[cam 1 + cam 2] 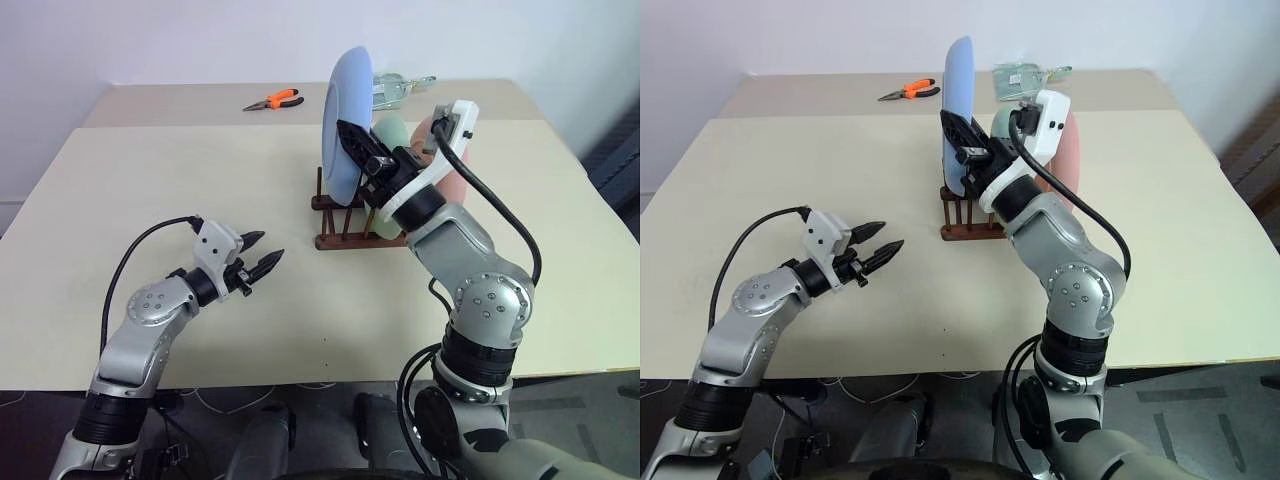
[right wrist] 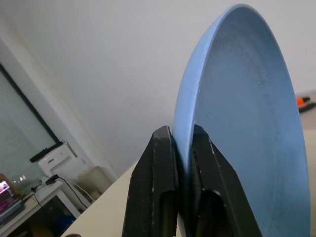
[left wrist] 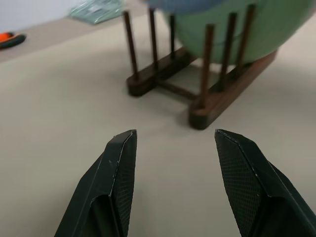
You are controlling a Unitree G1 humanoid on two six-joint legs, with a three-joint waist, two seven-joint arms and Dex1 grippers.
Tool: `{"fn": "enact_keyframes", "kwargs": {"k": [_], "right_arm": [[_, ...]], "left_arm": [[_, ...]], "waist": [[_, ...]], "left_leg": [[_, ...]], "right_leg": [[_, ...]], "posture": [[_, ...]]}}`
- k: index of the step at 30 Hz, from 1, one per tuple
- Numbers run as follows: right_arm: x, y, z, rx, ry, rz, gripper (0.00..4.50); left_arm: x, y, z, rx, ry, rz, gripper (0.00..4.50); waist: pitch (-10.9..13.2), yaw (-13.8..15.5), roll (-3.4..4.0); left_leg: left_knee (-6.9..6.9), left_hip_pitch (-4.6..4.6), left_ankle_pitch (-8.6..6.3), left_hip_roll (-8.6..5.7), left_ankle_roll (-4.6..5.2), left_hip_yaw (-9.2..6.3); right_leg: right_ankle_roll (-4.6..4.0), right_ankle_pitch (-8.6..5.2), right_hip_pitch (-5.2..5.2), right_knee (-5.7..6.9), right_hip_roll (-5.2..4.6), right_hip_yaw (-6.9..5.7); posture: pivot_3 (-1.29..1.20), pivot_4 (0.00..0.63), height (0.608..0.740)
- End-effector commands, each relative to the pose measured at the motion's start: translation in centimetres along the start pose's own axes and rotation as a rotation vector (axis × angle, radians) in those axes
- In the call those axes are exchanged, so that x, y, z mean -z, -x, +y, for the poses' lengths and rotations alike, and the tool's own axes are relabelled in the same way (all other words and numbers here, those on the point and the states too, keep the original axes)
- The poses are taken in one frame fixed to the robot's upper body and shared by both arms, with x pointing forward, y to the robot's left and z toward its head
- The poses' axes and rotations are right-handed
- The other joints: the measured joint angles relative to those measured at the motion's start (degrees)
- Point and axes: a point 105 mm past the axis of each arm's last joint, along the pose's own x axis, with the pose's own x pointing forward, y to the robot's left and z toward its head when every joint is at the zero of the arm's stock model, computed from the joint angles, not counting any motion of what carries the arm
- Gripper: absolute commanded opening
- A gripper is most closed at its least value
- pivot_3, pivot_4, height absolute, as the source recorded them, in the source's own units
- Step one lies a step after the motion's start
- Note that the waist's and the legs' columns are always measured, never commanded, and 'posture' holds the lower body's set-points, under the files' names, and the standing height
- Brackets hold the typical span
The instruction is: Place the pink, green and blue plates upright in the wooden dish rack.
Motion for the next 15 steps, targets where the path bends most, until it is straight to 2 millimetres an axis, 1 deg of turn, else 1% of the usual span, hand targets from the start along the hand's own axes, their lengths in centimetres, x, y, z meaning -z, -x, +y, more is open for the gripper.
{"fn": "enact_keyframes", "kwargs": {"k": [1, 6, 9, 13, 14, 15], "right_arm": [[-0.6, 0.2, 1.3, -0.037, 0.011, -0.023, 0.00], [0.1, -0.4, 0.2, -0.003, 0.007, 0.022, 0.00], [0.0, -1.3, -0.6, 0.010, 0.048, 0.039, 1.12], [-1.1, -2.2, -0.8, 0.006, 0.195, 0.025, 3.16], [-1.4, -2.4, -0.6, -0.012, 0.275, 0.023, 3.62], [-1.9, -2.4, -0.2, -0.039, 0.356, 0.014, 3.62]], "left_arm": [[-0.6, -0.1, -0.4, 0.023, -0.028, -0.018, 2.53], [-0.8, -0.3, -0.7, 0.033, -0.019, -0.029, 2.53], [-0.9, -0.5, -0.9, 0.038, -0.015, -0.031, 2.59], [-1.0, -0.6, -1.1, 0.038, -0.012, -0.032, 2.59], [-1.0, -0.6, -1.1, 0.038, -0.010, -0.032, 2.59], [-1.1, -0.6, -1.2, 0.038, -0.010, -0.031, 2.59]], "waist": [[0.0, 0.0, 0.00], [0.0, 0.0, 0.00], [0.0, 0.0, 0.01], [0.0, 0.0, 0.01], [0.0, 0.0, 0.01], [0.0, 0.0, 0.01]], "left_leg": [[0.01, 0.00, 0.00, 0.00, 0.00, 0.01], [0.01, 0.00, 0.00, 0.00, 0.00, 0.01], [0.04, 0.00, 0.00, 0.00, 0.00, 0.02], [0.03, 0.00, 0.00, 0.00, 0.00, 0.02], [0.03, 0.00, 0.00, 0.00, 0.00, 0.03], [0.03, 0.00, 0.00, 0.00, 0.00, 0.04]], "right_leg": [[0.01, 0.00, 0.01, 0.00, 0.00, 0.00], [0.03, 0.01, 0.03, -0.01, 0.00, 0.00], [0.04, 0.02, 0.04, -0.01, 0.00, 0.00], [0.11, 0.05, 0.04, -0.02, 0.02, -0.01], [0.12, 0.05, 0.04, -0.02, 0.02, -0.01], [0.13, 0.05, 0.04, -0.03, 0.02, -0.01]], "posture": [[0.00, 0.150, 0.740], [0.00, 0.150, 0.740], [0.00, 0.150, 0.740], [0.00, 0.150, 0.740], [0.00, 0.150, 0.740], [0.00, 0.150, 0.740]]}}
